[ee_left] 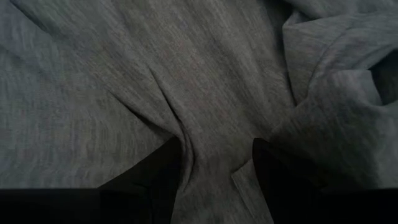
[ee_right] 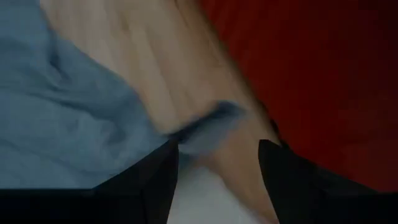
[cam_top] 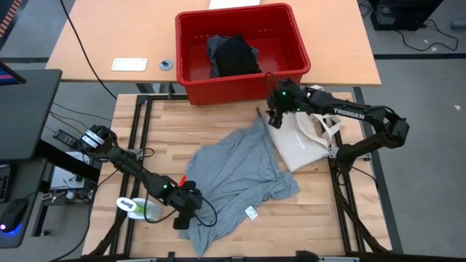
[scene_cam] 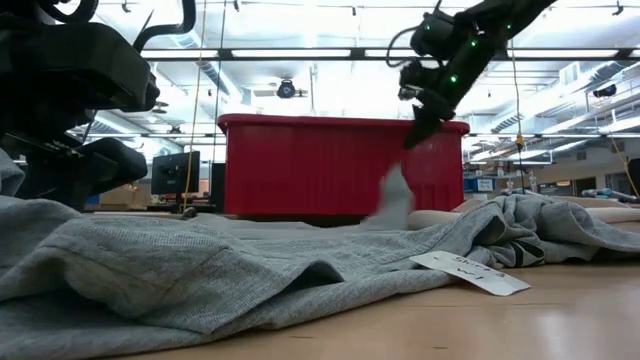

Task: Fold Laundry from Bin
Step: Fold the gray shirt

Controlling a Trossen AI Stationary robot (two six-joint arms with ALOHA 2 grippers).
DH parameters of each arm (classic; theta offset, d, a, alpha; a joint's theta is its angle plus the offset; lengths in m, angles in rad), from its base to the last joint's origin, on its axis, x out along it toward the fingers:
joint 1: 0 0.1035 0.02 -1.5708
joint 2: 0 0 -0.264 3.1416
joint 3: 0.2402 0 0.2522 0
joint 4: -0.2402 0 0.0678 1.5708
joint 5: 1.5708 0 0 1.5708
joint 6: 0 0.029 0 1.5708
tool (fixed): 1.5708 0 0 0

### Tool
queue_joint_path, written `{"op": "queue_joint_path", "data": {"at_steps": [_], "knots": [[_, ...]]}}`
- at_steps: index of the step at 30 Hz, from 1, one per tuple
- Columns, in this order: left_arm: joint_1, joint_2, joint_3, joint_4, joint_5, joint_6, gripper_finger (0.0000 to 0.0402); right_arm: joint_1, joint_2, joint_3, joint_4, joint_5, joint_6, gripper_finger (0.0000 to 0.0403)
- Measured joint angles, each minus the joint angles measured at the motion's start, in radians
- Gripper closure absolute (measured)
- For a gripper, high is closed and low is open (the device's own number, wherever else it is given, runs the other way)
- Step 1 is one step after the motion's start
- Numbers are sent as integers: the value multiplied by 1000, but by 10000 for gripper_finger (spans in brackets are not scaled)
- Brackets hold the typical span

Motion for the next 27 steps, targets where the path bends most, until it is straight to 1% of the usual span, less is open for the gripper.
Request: {"op": "queue_joint_path", "data": {"at_steps": [2, 3, 5, 9, 11, 14, 18, 21, 23, 25, 27], "knots": [[0, 0, 0, 0, 0, 1, 196, -3, -9, 0, -50, 101, 29, 174], [0, 0, 0, 0, -1, 1, 196, -4, -15, 0, -77, 115, 38, 174], [0, 0, 0, 1, -2, 8, 196, 10, -24, 0, -108, 54, 56, 174], [4, -14, -1, 9, 0, 45, 196, 89, -26, -3, -114, -134, 164, 174], [11, -26, -2, 24, 1, 49, 196, 154, -27, -28, -92, -169, 201, 174], [14, -47, -2, 39, -2, 29, 196, 264, -26, -102, 0, -161, 256, 174], [10, -68, -2, 68, -4, 21, 196, 406, -26, -207, 172, -168, 353, 174], [11, -75, 1, 75, -72, -6, 194, 503, -19, -288, 338, -127, 422, 174], [14, -75, 1, 74, -105, -15, 185, 555, -9, -342, 439, -94, 450, 174], [15, -75, 1, 72, -113, -1, 169, 594, 14, -386, 522, -76, 475, 174], [18, -76, 0, 63, -110, 8, 149, 616, 38, -413, 564, -73, 505, 174]]}}
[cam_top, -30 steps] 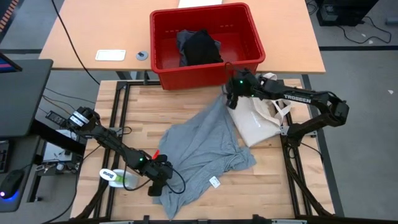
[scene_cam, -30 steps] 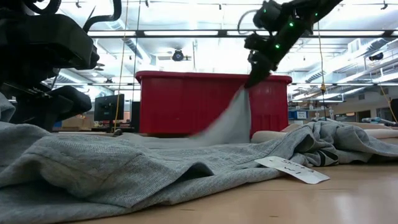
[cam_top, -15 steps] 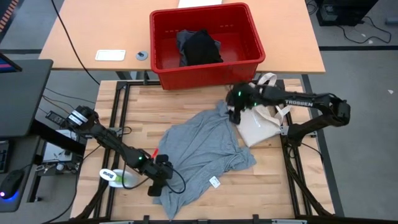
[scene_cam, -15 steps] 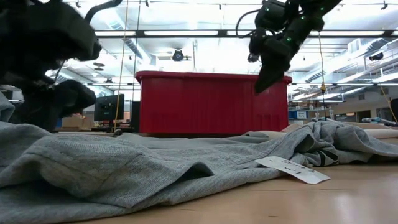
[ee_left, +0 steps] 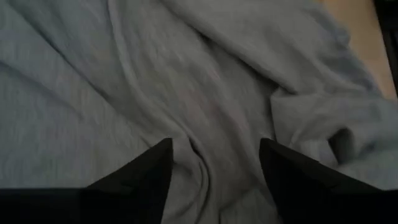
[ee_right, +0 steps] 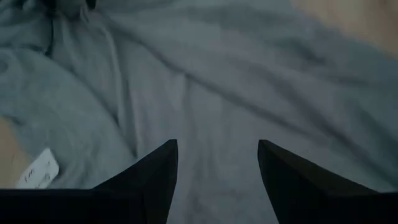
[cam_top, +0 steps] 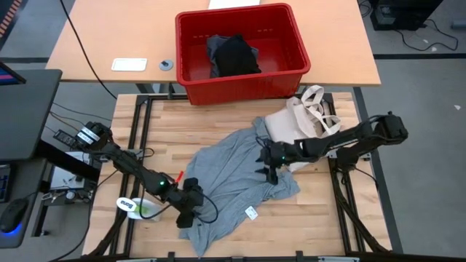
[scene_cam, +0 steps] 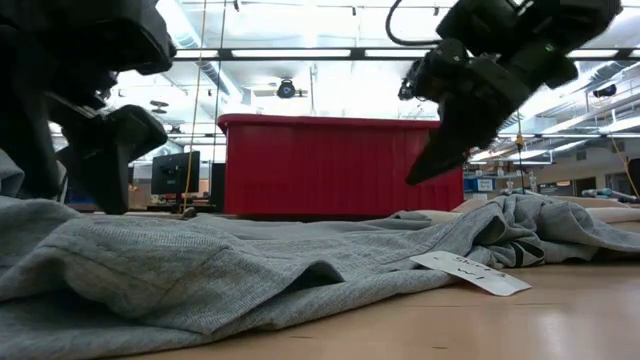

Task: Fold Laundry from Bin
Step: Fold the gray shirt

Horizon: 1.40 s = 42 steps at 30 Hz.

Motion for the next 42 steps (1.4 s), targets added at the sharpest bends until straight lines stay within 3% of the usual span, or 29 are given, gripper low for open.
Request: {"op": "queue_joint_path", "data": {"at_steps": [6, 9, 12, 17, 20, 23, 31, 37, 42], "knots": [[30, -83, 26, -75, 134, 26, 112, 52, 138, 12, 21, 18, 25, 175], [39, -132, 78, -135, 124, 102, 113, 74, 215, 34, 27, 13, 26, 181], [58, -185, 103, -228, 11, 197, 116, 99, 273, 54, 42, 21, 43, 187], [123, -218, 112, -384, -271, 288, 124, 143, 292, 61, 24, 92, 103, 197], [215, -210, 86, -458, -310, 292, 129, 171, 268, 58, -28, 104, 132, 198], [322, -204, 22, -397, -305, 330, 136, 198, 238, 56, -70, 100, 149, 198], [582, -204, -126, -189, -174, 528, 160, 238, 192, 57, -209, 54, 188, 198], [682, -200, -177, -23, 131, 525, 176, 237, 133, 50, -267, 34, 184, 198], [691, -154, -181, 54, 143, 493, 192, 237, 41, 52, -241, 104, 155, 198]]}}
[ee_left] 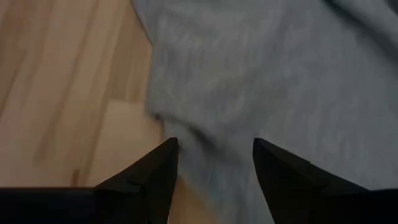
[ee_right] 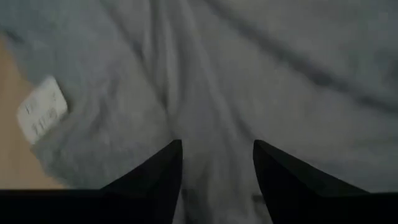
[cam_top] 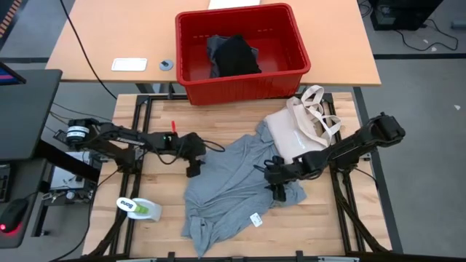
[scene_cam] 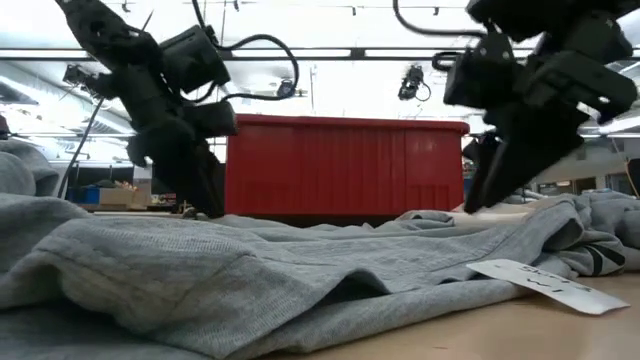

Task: Fold Laundry from Bin
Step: Fold the gray shirt

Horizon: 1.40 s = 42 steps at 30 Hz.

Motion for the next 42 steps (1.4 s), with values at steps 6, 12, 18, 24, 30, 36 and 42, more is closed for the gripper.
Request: {"op": "queue_joint_path", "data": {"at_steps": [6, 12, 18, 24, 30, 36, 42], "knots": [[0, 103, 0, 90, -50, 30, 237, 0, -40, 0, 54, 43, -52, 198], [-71, 71, 0, 184, 49, 79, 380, 0, -6, 1, 124, 68, -104, 198], [-230, 31, 2, 392, 194, 229, 372, -2, 5, 1, 137, 201, -110, 198], [-301, 177, 1, 528, 136, 247, 369, -5, 16, 2, 236, 252, -137, 198], [-332, 335, 1, 663, 133, 196, 322, -25, 106, 2, 417, 243, -206, 198], [-357, 361, 46, 689, 278, 176, 220, -76, 263, 43, 646, 222, -279, 198], [-359, 313, 62, 653, 494, 42, 167, -88, 404, 171, 501, 50, -328, 198]]}}
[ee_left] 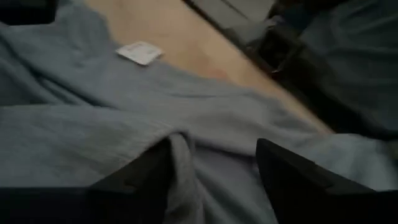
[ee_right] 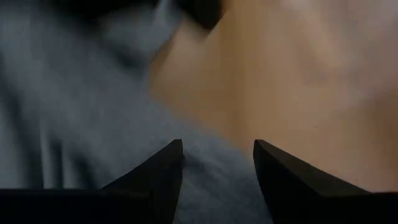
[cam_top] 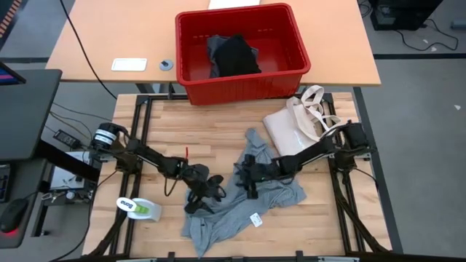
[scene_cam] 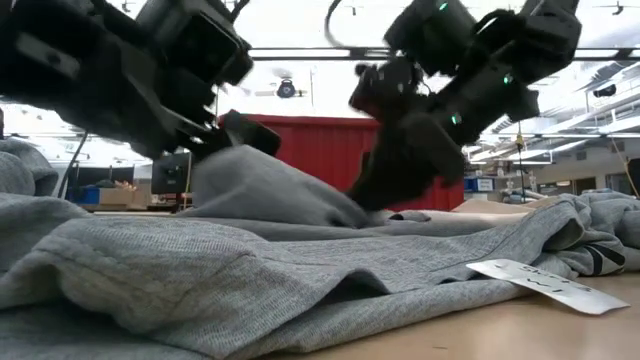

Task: Fold Laundry from Bin
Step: Fold the gray shirt

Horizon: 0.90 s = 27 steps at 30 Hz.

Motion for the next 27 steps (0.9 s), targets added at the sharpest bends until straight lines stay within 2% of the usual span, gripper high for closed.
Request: {"op": "queue_joint_path", "data": {"at_steps": [2, 5, 12, 14, 17, 19, 24, 27], "knots": [[2, -27, 4, -38, 19, -22, 165, 17, 24, 25, -92, -62, -18, 199], [8, -71, 1, -148, 10, -14, 165, 55, 34, 45, -155, -68, -33, 201], [39, -109, 2, -276, -174, 3, 177, 156, -11, 44, -292, 12, -141, 216], [49, -102, 3, -284, -208, 22, 180, 177, -33, 42, -341, 33, -147, 221], [61, -90, 2, -285, -317, 30, 185, 193, -72, 38, -396, 75, -141, 229], [69, -82, 2, -278, -366, 28, 187, 196, -103, 35, -407, 108, -114, 233], [67, -69, 2, -249, -364, -25, 189, 169, -191, 37, -369, 112, -75, 235], [48, -69, 3, -249, -359, -26, 189, 143, -215, 36, -284, 44, -68, 235]]}}
